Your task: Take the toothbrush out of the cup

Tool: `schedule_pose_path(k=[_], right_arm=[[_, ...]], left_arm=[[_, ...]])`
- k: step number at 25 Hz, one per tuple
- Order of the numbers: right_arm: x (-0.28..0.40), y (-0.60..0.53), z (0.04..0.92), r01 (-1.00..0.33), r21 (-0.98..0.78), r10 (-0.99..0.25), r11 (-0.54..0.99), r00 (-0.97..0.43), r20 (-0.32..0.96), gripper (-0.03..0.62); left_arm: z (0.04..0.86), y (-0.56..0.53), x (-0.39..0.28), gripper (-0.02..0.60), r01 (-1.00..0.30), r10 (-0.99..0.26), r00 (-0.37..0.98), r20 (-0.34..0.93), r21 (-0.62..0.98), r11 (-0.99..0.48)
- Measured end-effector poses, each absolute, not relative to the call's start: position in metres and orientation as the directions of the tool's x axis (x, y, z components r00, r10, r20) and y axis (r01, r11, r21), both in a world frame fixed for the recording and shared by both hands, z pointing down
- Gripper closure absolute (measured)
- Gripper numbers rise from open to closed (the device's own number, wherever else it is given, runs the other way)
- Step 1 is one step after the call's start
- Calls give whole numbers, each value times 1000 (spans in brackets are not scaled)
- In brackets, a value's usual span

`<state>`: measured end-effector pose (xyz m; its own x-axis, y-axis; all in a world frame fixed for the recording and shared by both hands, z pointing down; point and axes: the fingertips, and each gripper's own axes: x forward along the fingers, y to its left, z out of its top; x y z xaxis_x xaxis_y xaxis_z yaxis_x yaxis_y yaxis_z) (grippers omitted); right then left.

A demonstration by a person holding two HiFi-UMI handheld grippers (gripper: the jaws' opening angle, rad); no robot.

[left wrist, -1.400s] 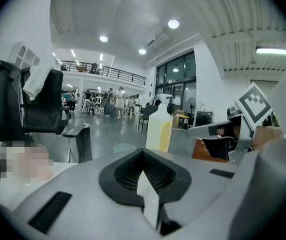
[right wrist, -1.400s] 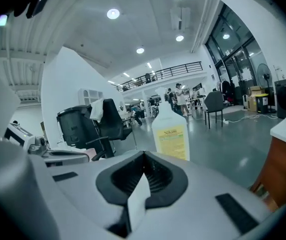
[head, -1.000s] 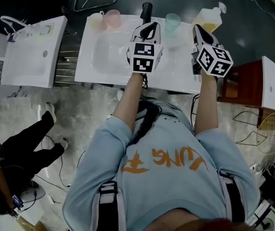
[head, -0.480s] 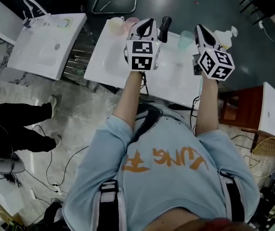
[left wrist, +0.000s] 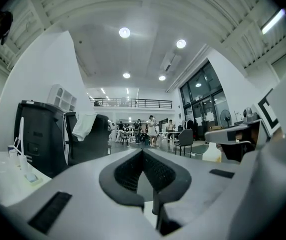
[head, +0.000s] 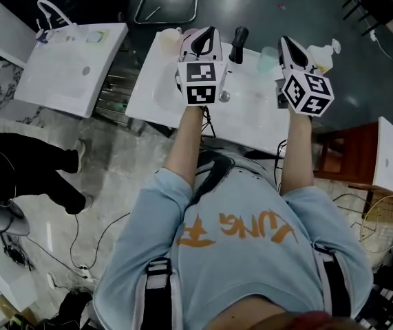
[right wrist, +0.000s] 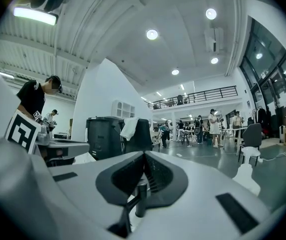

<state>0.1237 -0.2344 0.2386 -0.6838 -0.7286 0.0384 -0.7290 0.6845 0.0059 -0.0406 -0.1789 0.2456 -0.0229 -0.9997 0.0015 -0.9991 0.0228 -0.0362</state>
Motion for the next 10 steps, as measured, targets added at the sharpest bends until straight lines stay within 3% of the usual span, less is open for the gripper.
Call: schedule_pose_path(k=[10], right_arm=[[130,-220,234,-747,22,-747,665,-664,24,565]], left_arm=[[234,-152,-46,574,-998,-998,-50,-50,-26,51]])
